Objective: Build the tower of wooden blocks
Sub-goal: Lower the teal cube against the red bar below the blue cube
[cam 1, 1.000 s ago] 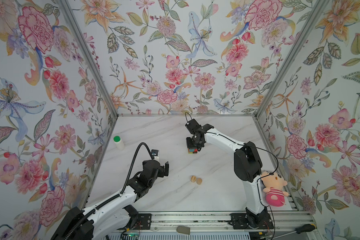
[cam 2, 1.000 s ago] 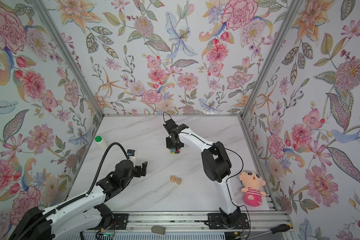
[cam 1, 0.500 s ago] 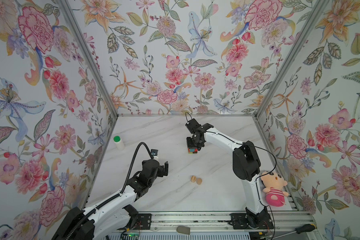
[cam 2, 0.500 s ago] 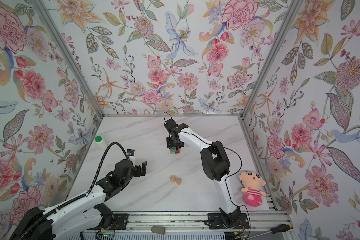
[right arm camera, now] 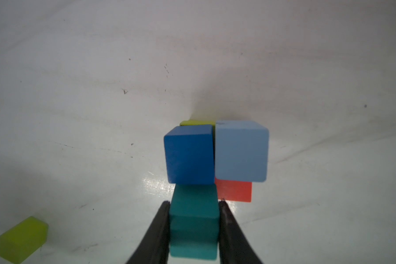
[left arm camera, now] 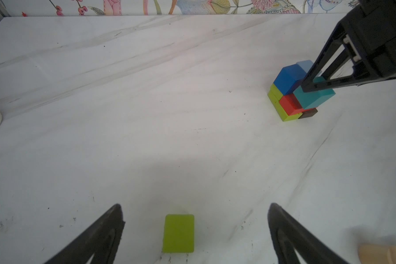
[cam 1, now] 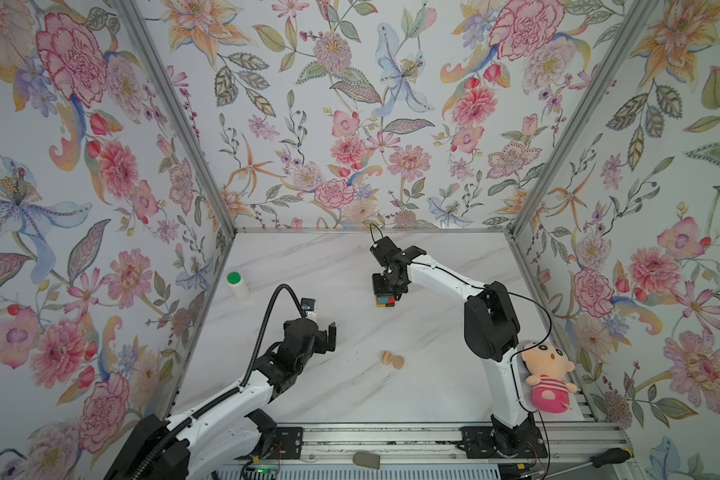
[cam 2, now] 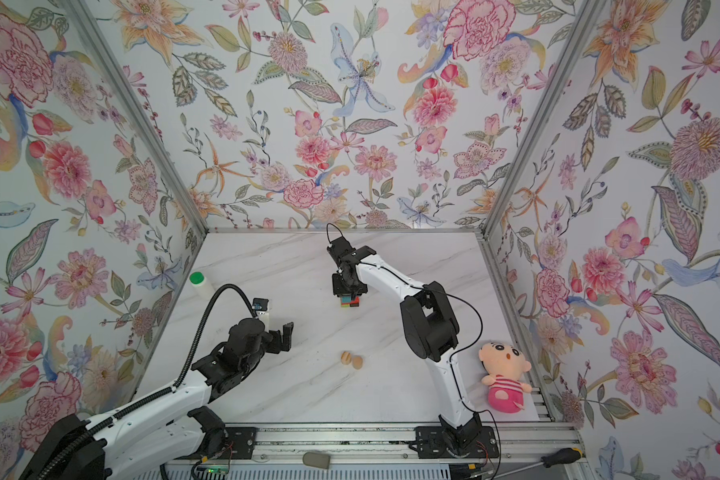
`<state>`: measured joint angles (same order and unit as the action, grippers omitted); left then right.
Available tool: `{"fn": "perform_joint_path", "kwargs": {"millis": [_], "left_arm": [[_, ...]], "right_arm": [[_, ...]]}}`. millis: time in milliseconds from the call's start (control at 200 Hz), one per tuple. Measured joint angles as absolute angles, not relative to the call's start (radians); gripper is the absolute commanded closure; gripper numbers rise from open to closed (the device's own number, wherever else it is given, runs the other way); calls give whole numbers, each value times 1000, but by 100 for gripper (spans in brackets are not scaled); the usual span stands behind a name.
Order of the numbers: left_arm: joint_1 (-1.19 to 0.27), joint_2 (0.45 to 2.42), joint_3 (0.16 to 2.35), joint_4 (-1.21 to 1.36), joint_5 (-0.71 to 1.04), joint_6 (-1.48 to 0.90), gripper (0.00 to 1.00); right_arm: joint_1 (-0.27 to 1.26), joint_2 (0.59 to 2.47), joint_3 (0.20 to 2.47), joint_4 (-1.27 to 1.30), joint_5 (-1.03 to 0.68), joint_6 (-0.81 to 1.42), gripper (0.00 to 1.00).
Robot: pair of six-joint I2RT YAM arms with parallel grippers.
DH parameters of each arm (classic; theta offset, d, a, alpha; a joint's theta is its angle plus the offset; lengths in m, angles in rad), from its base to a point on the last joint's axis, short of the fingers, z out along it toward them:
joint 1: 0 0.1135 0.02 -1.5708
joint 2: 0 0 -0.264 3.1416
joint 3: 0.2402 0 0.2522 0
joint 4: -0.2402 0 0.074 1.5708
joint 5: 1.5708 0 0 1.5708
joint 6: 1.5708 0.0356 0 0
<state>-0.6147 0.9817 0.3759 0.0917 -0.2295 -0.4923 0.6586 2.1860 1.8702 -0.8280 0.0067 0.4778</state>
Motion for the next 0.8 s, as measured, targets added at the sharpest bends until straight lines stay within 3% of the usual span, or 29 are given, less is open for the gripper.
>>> {"fn": "perform_joint_path", "kwargs": {"millis": [796], "left_arm": [[-607,968,376,92,-216,-493,1]], "right_arm": [[659,2230,1922,-852,4,477,61]]}}
